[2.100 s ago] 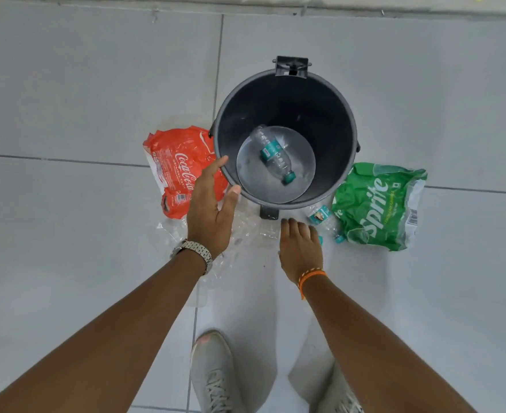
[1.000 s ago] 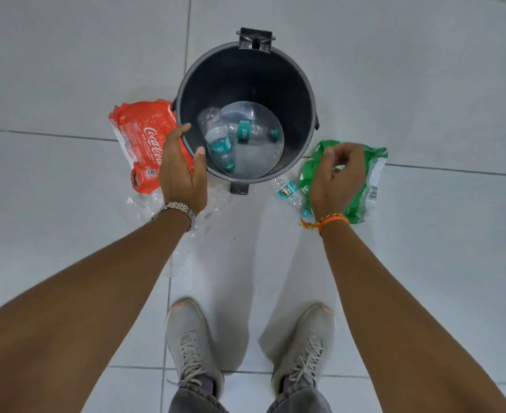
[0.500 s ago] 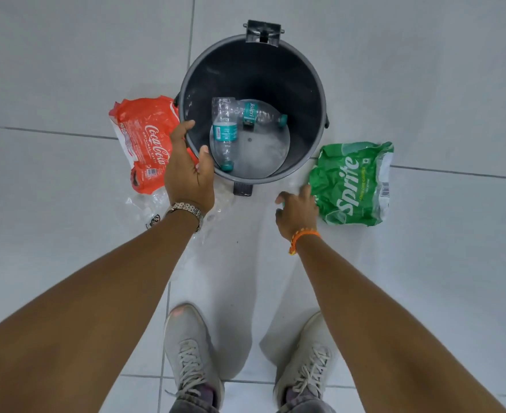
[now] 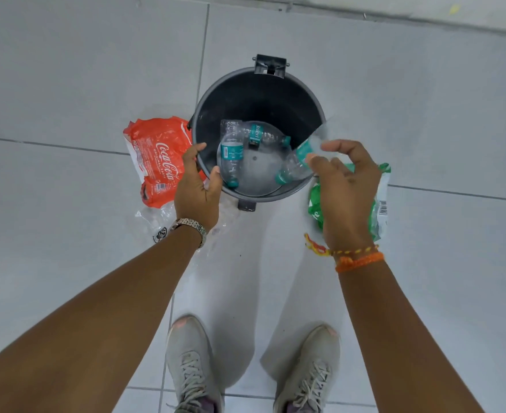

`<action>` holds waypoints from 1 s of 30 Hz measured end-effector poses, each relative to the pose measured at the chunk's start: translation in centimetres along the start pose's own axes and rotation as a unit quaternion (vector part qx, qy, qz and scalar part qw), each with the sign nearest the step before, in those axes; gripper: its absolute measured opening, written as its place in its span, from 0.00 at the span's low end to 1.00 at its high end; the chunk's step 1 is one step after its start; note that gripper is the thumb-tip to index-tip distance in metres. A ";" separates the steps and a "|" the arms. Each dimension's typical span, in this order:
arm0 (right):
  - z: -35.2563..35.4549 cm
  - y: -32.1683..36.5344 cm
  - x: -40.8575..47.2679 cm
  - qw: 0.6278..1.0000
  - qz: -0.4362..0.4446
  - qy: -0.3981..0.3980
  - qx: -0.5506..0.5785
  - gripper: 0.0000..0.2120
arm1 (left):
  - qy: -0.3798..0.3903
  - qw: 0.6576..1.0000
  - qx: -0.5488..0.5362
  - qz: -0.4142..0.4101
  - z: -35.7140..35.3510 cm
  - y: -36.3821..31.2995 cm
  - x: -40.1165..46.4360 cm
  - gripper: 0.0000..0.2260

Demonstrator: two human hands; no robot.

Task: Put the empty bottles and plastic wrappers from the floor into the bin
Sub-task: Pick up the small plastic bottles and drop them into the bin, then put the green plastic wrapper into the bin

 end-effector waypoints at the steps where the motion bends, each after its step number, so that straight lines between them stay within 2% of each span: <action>1: 0.8 -1.5 0.6 0.999 -0.012 -0.024 0.021 0.07 | -0.003 1.000 0.000 0.000 0.0 0.0 0.0 0.20; 3: 3.4 -4.8 1.4 0.996 -0.015 -0.081 0.013 0.05 | -0.009 1.000 -0.004 -0.001 -0.1 0.0 0.0 0.20; 5: 6.4 -8.5 1.7 0.987 -0.005 -0.108 -0.119 0.07 | -0.018 1.000 -0.008 -0.001 -0.1 0.1 -0.1 0.19; 7: 7.7 -13.7 1.8 0.961 -0.043 -0.035 -0.272 0.07 | -0.024 1.000 -0.015 -0.003 -0.1 0.0 -0.2 0.18; 8: 7.6 -16.7 1.6 0.927 -0.079 0.044 -0.364 0.06 | -0.027 0.999 -0.019 -0.005 -0.1 -0.1 -0.2 0.18; 10: 7.0 -22.5 0.1 0.810 -0.142 0.220 -0.525 0.14 | -0.031 0.999 -0.028 -0.012 0.0 -0.2 -0.2 0.17; 11: 6.9 -24.6 -0.7 0.760 -0.163 0.279 -0.564 0.21 | -0.031 0.999 -0.031 -0.015 -0.1 -0.2 -0.2 0.17; 12: 6.7 -25.9 -1.1 0.727 -0.177 0.312 -0.585 0.26 | -0.030 0.999 -0.033 -0.017 -0.1 -0.2 -0.1 0.17; 13: 6.6 -26.7 -1.3 0.711 -0.180 0.324 -0.598 0.30 | -0.030 0.999 -0.031 -0.019 -0.1 -0.2 -0.1 0.17; 15: 6.3 -26.4 -0.8 0.714 -0.157 0.301 -0.612 0.32 | -0.030 0.999 -0.029 -0.023 -0.1 -0.1 0.0 0.18; 16: 6.3 -25.3 -0.4 0.735 -0.135 0.264 -0.610 0.30 | -0.029 0.999 -0.028 -0.024 -0.1 -0.1 0.0 0.18; 17: 6.4 -23.4 0.2 0.773 -0.107 0.204 -0.591 0.28 | -0.027 0.999 -0.027 -0.024 -0.2 -0.2 0.1 0.18; 19: 7.7 -17.5 0.5 0.862 -0.039 0.029 -0.505 0.21 | -0.024 0.999 -0.027 -0.021 -0.1 -0.2 0.1 0.18; 20: 8.3 -13.8 0.1 0.893 0.011 -0.057 -0.446 0.18 | -0.021 0.999 -0.027 -0.019 -0.1 -0.2 0.1 0.18; 21: 8.9 -9.9 -0.7 0.912 0.071 -0.130 -0.383 0.15 | -0.017 0.999 -0.027 -0.017 -0.2 -0.1 0.0 0.18; 23: 9.2 -2.4 -2.9 0.911 0.209 -0.213 -0.283 0.10 | -0.010 1.000 -0.025 -0.008 -0.2 -0.1 -0.1 0.18; 25: 7.3 3.5 -5.5 0.891 0.324 -0.192 -0.253 0.07 | -0.003 1.000 -0.027 -0.007 -0.1 -0.1 -0.1 0.18; 27: 3.6 7.0 -7.4 0.872 0.386 -0.113 -0.279 0.07 | 0.005 0.999 -0.030 -0.010 -0.2 -0.1 0.0 0.19; 28: 1.1 7.6 -7.5 0.862 0.391 -0.056 -0.316 0.08 | 0.007 0.999 -0.029 -0.011 -0.2 -0.1 0.0 0.18; 30: -4.5 6.2 -6.1 0.820 0.335 0.074 -0.458 0.08 | 0.009 0.999 -0.030 -0.014 -0.1 -0.2 -0.1 0.18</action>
Point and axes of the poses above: each hand's wrist, its own x-axis towards the middle knuckle, its own z-axis out of the back of the hand, y = z × x, the point moved 10 cm from there along x, towards the middle knuckle, and after that the axes turned 3 degrees about z, right-handed, at the moved point
